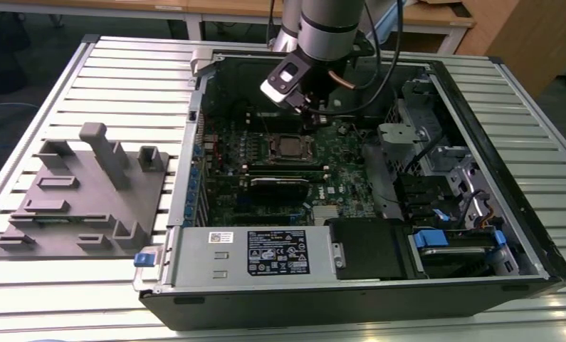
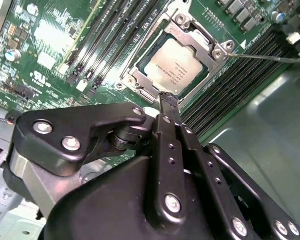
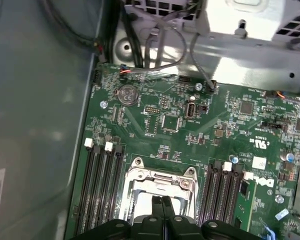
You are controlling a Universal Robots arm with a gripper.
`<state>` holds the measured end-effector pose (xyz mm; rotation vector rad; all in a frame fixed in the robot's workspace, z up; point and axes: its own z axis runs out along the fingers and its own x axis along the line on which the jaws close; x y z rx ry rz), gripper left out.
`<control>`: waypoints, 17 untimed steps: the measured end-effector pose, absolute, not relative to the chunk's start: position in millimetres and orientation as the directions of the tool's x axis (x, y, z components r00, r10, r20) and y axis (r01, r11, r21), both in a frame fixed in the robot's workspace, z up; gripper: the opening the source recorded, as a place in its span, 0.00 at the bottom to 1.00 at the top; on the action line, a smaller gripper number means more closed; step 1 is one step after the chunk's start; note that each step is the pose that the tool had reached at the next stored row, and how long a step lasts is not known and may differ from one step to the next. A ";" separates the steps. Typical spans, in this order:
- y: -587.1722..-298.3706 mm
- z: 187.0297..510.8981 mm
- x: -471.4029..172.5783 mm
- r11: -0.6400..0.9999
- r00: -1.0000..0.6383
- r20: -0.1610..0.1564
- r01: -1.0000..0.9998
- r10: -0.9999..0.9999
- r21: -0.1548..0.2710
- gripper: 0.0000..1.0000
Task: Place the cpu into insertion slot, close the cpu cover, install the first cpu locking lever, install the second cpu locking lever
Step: 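Close the cpu cover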
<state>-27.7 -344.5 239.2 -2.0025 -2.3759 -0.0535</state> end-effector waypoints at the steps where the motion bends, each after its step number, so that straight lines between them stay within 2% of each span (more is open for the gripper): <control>1: -344.5 239.2 -27.7 0.180 -0.180 0.048 0.984 0.982 0.004 0.11; 17: -344.5 239.2 -28.0 0.307 -0.307 0.048 0.952 0.951 0.004 0.11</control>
